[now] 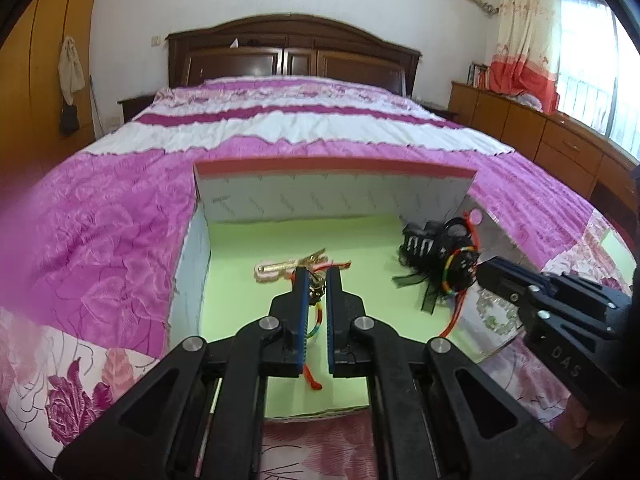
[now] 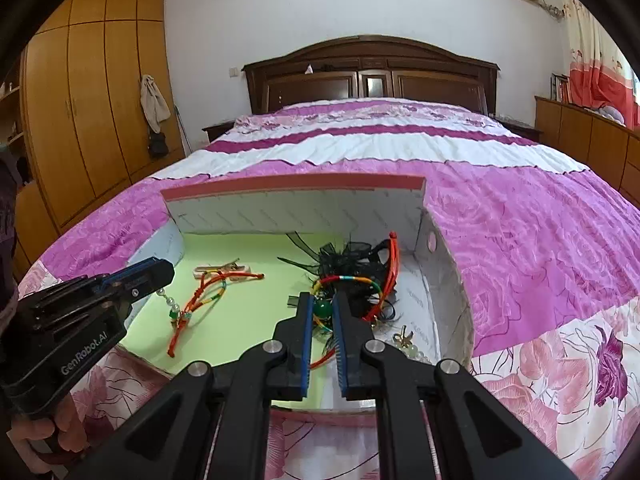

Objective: Organize jewelry
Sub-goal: 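Open both tools to release the earrings inside the box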

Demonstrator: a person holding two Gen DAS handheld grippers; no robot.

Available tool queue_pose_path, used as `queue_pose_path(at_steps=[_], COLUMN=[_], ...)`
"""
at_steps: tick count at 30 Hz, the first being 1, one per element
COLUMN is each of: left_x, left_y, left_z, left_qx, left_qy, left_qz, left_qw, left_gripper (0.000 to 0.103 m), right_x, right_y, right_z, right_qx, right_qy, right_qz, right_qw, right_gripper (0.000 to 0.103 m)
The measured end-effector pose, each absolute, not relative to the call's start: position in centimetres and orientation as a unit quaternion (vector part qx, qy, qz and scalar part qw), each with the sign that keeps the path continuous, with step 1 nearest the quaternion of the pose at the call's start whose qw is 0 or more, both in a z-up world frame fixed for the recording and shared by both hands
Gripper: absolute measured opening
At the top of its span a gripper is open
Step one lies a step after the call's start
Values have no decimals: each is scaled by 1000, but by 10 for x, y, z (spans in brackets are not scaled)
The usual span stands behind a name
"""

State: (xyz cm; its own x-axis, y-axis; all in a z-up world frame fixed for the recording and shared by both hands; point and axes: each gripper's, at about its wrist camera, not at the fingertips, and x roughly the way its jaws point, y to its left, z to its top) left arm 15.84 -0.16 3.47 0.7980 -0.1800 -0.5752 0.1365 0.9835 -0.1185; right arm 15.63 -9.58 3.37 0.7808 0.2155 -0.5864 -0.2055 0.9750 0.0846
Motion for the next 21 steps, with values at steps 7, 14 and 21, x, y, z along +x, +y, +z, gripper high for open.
queue_pose_path(at_steps=[7, 14, 21], left_x=[166, 167, 154], left_y=[-1, -3, 3], left_z=[23, 21, 32], left_qx=[-36, -34, -50], left_qy=[348, 375, 374], left_qz=[-82, -84, -90], left_qw=[933, 923, 922], left_gripper=[1, 16, 27], right_x=[162, 158, 143], right_y=[-98, -100, -104], right_z=[26, 31, 39], right_qx=[23, 43, 62], right_qy=[344, 351, 344], right_qz=[115, 131, 139], right_qw=[932, 926, 927], right_gripper=[12, 33, 36])
